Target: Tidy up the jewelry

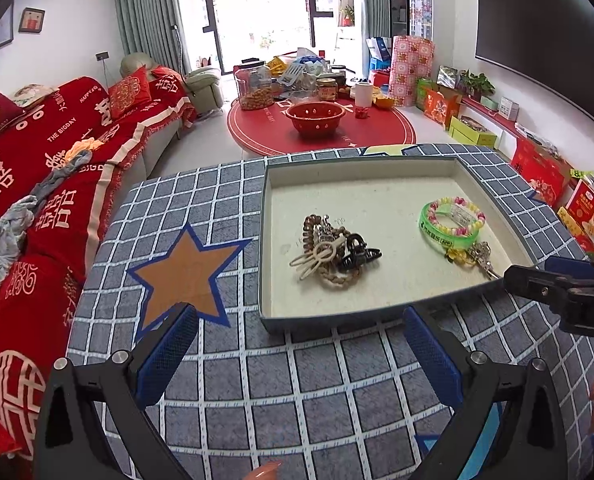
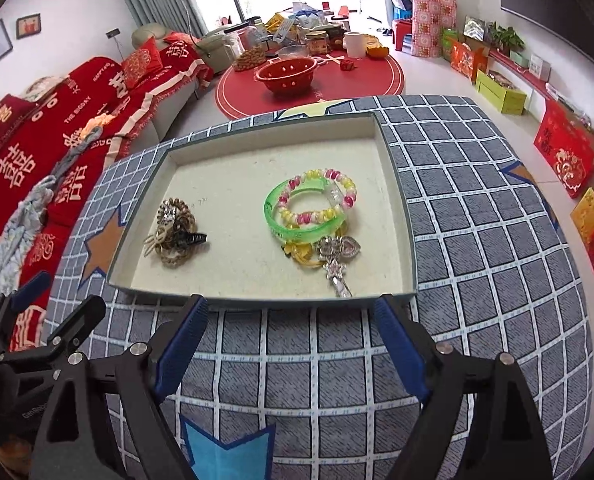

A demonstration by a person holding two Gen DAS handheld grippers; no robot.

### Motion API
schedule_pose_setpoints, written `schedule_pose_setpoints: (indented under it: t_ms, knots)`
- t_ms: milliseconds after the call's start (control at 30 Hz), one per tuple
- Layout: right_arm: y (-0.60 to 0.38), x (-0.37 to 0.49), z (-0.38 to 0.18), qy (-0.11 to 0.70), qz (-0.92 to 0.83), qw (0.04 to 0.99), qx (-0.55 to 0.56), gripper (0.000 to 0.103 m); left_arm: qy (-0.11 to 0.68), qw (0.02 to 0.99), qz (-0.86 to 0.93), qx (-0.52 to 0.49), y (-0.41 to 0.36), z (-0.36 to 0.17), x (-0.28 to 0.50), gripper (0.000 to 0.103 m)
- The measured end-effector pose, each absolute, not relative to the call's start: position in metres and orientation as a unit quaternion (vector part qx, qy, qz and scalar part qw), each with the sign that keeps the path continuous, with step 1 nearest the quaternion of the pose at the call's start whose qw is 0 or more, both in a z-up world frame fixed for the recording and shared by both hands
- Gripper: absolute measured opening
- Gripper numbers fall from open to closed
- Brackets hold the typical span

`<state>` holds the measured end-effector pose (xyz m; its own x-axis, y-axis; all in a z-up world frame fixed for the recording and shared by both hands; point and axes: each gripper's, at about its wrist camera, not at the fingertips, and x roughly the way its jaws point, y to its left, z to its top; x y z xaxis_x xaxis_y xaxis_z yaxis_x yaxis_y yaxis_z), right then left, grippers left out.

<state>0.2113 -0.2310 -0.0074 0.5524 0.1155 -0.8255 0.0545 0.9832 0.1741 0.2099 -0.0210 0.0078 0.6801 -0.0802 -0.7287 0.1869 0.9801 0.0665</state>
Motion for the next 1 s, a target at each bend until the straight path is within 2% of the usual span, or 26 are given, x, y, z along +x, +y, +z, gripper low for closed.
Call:
schedule_pose_setpoints:
  t_ms: [400, 1000]
  knots:
    - [-0.227, 0.163, -0.011, 0.456, 0.005, 0.885, 0.091, 0.087, 0.364, 0.928, -0.055, 0.052, -0.010, 0.005, 0.155, 0.103]
    - [-0.217, 0.090, -0.009, 0.385, -0.039, 0.920, 0.063, 0.087, 0.329, 0.943, -0.043, 0.029, -0.004, -0.002, 0.099, 0.103]
